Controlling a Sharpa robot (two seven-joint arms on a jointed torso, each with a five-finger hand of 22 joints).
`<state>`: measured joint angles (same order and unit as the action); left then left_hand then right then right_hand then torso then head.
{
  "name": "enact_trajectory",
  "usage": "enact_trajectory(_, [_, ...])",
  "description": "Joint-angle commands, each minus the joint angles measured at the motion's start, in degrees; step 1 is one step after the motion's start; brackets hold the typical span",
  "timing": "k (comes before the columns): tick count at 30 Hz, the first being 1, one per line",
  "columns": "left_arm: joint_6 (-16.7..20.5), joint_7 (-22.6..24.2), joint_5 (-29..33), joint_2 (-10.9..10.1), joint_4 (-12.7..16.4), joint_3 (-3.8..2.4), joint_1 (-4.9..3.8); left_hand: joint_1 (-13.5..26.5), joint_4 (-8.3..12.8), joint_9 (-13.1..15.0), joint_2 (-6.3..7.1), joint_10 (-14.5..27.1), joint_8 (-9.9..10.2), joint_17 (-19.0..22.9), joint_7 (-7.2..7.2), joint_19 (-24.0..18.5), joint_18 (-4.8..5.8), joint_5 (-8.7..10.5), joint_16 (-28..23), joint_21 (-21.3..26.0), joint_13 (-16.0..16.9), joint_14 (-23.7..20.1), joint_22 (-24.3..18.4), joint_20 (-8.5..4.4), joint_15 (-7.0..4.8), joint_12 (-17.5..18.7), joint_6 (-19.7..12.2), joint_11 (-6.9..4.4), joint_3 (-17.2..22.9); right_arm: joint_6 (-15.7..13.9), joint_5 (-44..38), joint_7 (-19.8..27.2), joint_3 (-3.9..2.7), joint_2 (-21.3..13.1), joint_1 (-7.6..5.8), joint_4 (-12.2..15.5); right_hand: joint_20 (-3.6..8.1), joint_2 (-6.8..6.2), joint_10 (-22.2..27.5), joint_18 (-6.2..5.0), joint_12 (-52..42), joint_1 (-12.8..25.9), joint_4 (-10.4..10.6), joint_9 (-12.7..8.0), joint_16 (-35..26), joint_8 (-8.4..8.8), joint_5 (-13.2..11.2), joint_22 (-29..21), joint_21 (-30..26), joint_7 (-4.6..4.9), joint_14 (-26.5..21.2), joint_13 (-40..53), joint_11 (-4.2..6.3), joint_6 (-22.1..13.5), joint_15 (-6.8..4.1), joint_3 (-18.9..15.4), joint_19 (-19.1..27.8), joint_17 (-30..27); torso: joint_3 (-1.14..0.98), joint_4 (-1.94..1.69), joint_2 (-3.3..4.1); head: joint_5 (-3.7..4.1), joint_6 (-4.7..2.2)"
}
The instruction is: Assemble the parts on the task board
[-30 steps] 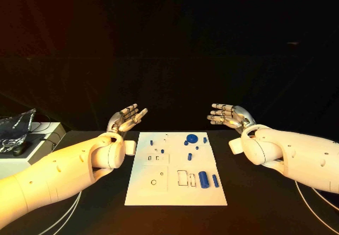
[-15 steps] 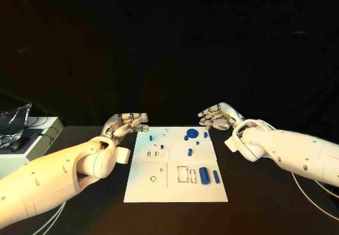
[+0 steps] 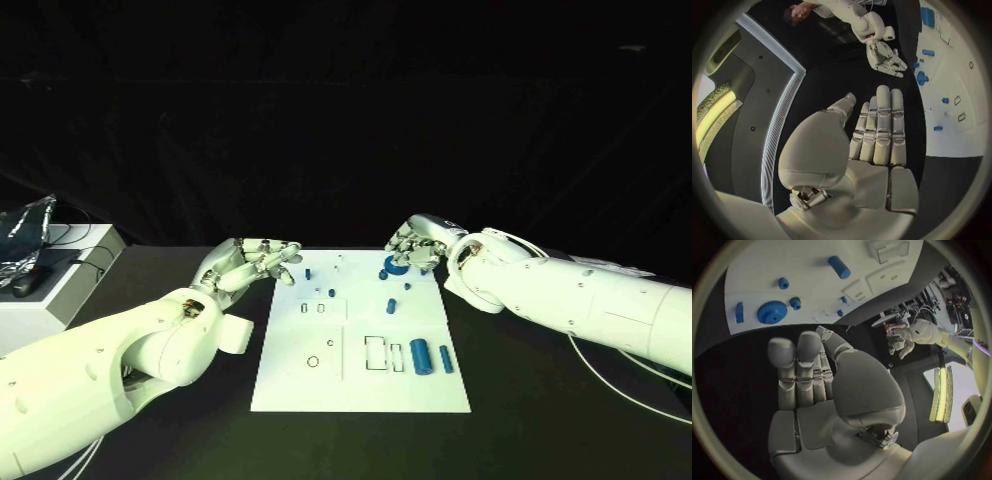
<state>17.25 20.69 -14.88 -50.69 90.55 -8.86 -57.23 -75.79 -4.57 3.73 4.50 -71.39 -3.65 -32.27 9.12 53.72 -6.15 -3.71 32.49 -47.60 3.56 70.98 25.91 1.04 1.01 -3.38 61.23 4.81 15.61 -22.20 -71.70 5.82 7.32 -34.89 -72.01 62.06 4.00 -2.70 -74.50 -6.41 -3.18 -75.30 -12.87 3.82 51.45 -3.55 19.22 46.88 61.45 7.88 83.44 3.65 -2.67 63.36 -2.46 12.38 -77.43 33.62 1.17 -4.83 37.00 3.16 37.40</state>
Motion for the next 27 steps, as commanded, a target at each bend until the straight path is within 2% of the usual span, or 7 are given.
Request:
enact_trajectory(1, [-1.8,-0.9,-0.5,-0.4,1.3,-0.09,0.00,0.5,0.2,0.0,-0.05,0.0,-0.1,-0.9,-0.03,-0.8,0.51,0.30,1.4,-1.5,0.0,-0.6,1.0,0.02,-0.02,-0.2,0.1,0.10,-0.1,4.6,-10.7,-4.3,-0.09,1.0,-0.09,-1.3,-0.21,-0.80,2.1,-0.85,-0.2,0.9,0.4,0.0,2.2,0.00,0.8,3.1,2.3,0.20,-0.1,-0.1,-0.81,-0.1,0.14,0.2,-0.8,1.3,0.27,-1.15,1.14,0.59,-0.30])
enact_trajectory(4, [-1.9,-1.3,-0.7,-0.7,2.0,-0.12,0.00,1.0,-0.1,0.0,0.13,0.2,-0.1,-0.8,0.00,-1.0,0.38,0.28,1.7,-1.8,0.0,-0.6,1.1,0.15,0.06,-0.2,-0.1,0.20,-0.5,4.0,-13.1,-5.6,-0.13,1.6,-0.11,-2.1,-0.88,-1.96,6.3,-1.29,-0.2,1.8,0.5,0.1,3.4,-0.01,2.8,3.9,2.6,0.37,-0.6,-0.1,-1.99,-0.2,0.95,0.7,-0.8,1.9,0.47,-1.54,1.51,0.97,-0.30])
enact_trajectory(6, [-1.6,-1.6,-1.0,-0.8,2.4,-0.13,0.01,1.9,-0.5,0.0,0.56,0.2,-0.1,-0.7,-0.04,-1.0,0.33,0.25,1.8,-1.9,0.1,-0.5,1.1,0.24,0.10,-0.2,-0.1,0.24,-1.1,3.9,-14.6,-6.5,-0.14,1.9,-0.12,-2.3,-1.30,-2.46,7.8,-1.86,-0.2,1.9,0.4,0.1,4.1,-0.01,2.6,3.4,2.0,0.35,-1.0,-0.1,-2.37,-0.7,1.25,1.1,-0.6,2.2,0.59,-1.78,1.76,1.07,-0.04])
enact_trajectory(7, [-1.3,-1.8,-1.1,-1.0,2.6,-0.14,0.01,2.1,-0.5,0.1,0.72,0.2,-0.1,-0.6,-0.08,-0.9,0.26,0.23,1.9,-2.0,0.1,-0.5,1.1,0.26,0.10,-0.2,-0.2,0.23,-1.4,3.9,-15.4,-7.0,-0.15,2.0,-0.13,-2.3,-1.77,-2.68,8.8,-2.99,-0.4,1.8,0.4,0.1,4.7,0.03,2.4,2.1,0.6,0.29,-1.5,-0.1,-2.66,-0.7,1.53,1.7,-0.4,2.4,0.61,-1.86,2.03,1.15,-0.10])
enact_trajectory(10, [-0.7,-2.2,-1.2,-1.2,2.8,-0.16,0.01,2.3,-0.4,0.1,0.86,0.4,-0.1,-0.4,-0.09,-0.8,0.12,0.23,1.9,-2.1,0.1,-0.5,1.1,0.32,0.13,-0.2,-0.3,0.28,-1.7,3.5,-17.3,-8.1,-0.16,2.2,-0.14,-2.1,-2.47,-3.18,9.7,-4.02,-0.2,1.6,0.5,0.1,5.6,0.02,2.1,0.9,-1.5,0.22,-1.7,-0.2,-2.89,-0.6,1.76,2.2,-0.6,2.0,0.66,-1.99,2.36,1.63,-0.04])
enact_trajectory(20, [-0.1,-2.5,-1.4,-1.8,3.0,-0.26,0.02,2.3,-0.1,0.0,0.83,0.5,-0.1,0.0,-0.08,-0.7,-0.06,0.24,2.1,-2.3,0.0,-0.3,1.0,0.39,0.11,-0.2,-0.4,0.30,-1.9,2.1,-22.3,-11.4,-0.20,1.8,-0.21,-0.9,-2.79,-3.57,10.6,-4.71,-0.2,0.8,1.1,0.2,7.3,-0.01,1.2,1.5,-4.8,0.12,-2.0,-0.2,-3.06,-0.1,1.98,2.0,-1.7,0.6,0.82,-2.44,2.86,2.13,0.12])
enact_trajectory(27, [-0.2,-2.7,-1.4,-2.0,2.9,-0.30,0.01,2.3,0.0,0.0,0.78,0.6,-0.1,0.1,-0.06,-0.7,-0.09,0.26,2.1,-2.3,0.0,-0.3,0.9,0.42,0.12,-0.2,-0.4,0.32,-1.9,3.4,-23.2,-12.1,-0.23,1.7,-0.25,-0.8,-2.91,-3.86,11.4,-4.80,-0.2,0.2,2.0,0.1,8.2,0.00,0.7,4.6,-7.7,0.12,-2.4,-0.2,-3.23,-0.1,2.12,1.5,-2.5,-0.9,0.92,-2.82,3.16,2.43,0.04])
